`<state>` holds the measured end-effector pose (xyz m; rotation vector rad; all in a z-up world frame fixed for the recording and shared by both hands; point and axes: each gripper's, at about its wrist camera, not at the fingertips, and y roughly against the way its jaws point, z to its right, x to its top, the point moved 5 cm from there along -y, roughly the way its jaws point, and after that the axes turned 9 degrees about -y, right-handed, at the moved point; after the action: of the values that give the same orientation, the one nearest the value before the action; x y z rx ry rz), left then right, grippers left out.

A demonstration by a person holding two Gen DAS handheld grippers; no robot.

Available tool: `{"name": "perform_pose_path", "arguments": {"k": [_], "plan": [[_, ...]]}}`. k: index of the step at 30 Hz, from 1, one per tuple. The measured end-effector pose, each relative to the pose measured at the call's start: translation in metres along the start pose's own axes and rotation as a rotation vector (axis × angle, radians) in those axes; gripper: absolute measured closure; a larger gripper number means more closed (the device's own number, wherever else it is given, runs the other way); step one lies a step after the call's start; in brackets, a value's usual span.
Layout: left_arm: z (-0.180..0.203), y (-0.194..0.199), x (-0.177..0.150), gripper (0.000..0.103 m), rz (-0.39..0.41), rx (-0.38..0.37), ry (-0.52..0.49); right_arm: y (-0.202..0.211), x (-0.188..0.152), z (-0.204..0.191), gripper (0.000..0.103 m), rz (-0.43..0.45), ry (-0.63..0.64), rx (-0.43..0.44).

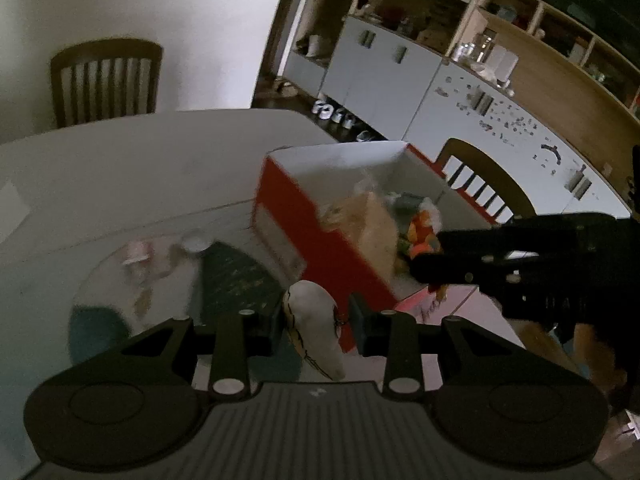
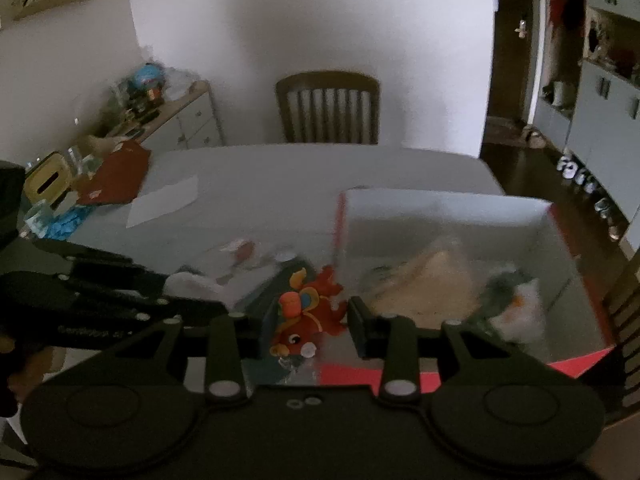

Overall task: Organize objects
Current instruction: 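Carry both keychains with both grippers over into the shoebox, then open both grippers to drop the keychains into the box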

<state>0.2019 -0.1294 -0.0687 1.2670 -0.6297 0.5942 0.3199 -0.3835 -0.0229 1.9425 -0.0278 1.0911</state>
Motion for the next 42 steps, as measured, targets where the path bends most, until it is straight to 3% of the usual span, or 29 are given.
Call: {"name": "perform_pose_path", "arguments": {"k": [9,22,30,42], "plan": [[0.041,-0.031,0.034,0.07,0.003,0.015,-0.054,0.005,0.018,0.067,0.066,0.047,-0.007,-0.058],[0.082,-0.1,0.071,0.07,-0.057,0.044,-0.129,-0.019,0.025,0.134,0.066,0.04,-0.011,-0.118],[0.089,-0.145,0.088,0.07,-0.11,0.073,-0.175,-0.039,0.02,0.159,0.066,0.006,0.008,-0.132],[0.105,-0.2,0.113,0.07,-0.16,0.081,-0.244,-0.055,-0.009,0.163,0.066,-0.095,0.032,-0.124]]}}
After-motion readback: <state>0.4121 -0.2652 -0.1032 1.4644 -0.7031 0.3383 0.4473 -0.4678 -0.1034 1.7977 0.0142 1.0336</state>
